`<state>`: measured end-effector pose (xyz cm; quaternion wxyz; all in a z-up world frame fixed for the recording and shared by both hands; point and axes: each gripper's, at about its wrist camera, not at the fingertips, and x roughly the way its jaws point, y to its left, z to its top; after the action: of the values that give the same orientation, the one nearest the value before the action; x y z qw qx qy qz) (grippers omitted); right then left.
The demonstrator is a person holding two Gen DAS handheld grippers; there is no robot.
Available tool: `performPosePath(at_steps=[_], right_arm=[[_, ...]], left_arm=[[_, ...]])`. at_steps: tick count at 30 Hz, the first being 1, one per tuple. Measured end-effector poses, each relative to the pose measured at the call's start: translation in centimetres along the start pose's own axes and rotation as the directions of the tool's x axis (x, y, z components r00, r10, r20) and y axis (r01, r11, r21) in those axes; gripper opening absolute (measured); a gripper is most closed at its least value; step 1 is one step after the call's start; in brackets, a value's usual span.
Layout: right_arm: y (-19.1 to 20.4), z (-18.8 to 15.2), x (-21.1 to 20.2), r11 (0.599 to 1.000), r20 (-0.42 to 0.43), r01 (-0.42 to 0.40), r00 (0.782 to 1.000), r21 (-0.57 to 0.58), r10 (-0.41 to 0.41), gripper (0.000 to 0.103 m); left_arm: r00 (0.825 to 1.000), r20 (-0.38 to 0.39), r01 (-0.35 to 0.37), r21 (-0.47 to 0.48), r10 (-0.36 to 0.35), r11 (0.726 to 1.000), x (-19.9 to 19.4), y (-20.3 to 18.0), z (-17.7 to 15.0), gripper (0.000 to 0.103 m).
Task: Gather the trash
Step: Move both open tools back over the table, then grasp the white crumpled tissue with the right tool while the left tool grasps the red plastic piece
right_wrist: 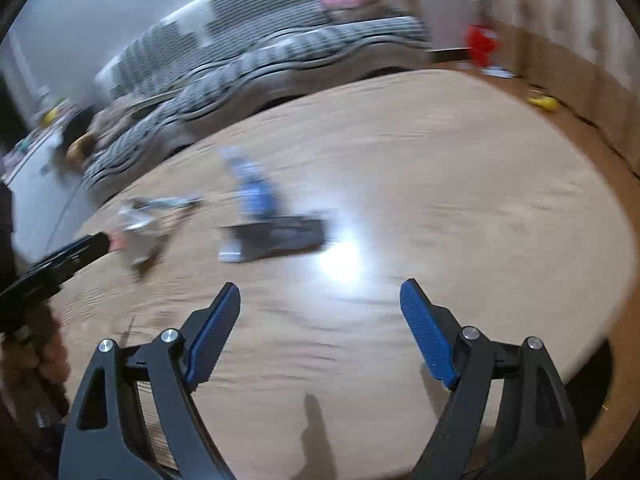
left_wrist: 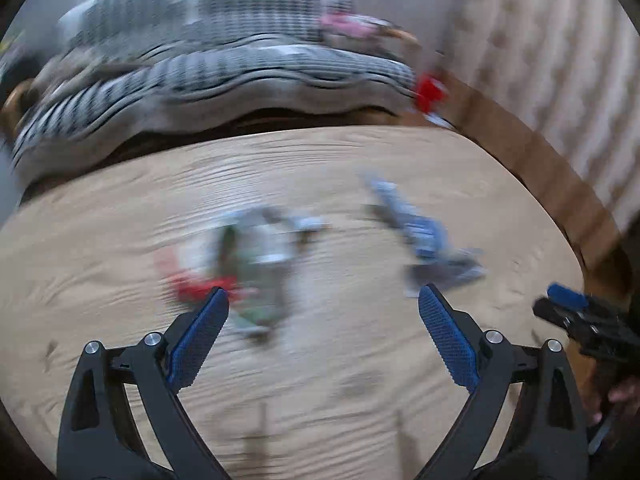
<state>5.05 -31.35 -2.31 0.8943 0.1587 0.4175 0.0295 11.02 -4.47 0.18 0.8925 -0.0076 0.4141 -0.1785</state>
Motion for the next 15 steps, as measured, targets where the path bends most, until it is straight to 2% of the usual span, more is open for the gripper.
performPosePath(at_steps=[3,6,10,15], right_arm=[[5.3,1.9,2.9,0.995,-0.035,-0.095,0.995,-0.035,0.094,0.079],[9.8,3.0,5.4,0.985,-0.063,-0.165,0.985,-0.051,0.162,0.079],[13.9,4.4,9.0,0.974,-0.103,-0.222,0.971,-0.035,0.217,0.079],[16.0,5.6,13.1,0.974,-0.155,-0.222,0.964,-0.032,0.215,0.079]], left_arm=[[0.999,-0.006,-0.035,-0.086,0.034,0.996,0.0,5.2,-0.5,0.093],[0.998,-0.014,-0.056,-0.089,0.055,0.994,1.1,7.6,-0.6,0.093],[0.999,-0.032,-0.033,-0.077,0.031,0.996,3.0,8.9,-0.5,0.093],[0.998,-0.064,-0.020,-0.006,0.019,1.000,5.0,9.1,-0.9,0.093]])
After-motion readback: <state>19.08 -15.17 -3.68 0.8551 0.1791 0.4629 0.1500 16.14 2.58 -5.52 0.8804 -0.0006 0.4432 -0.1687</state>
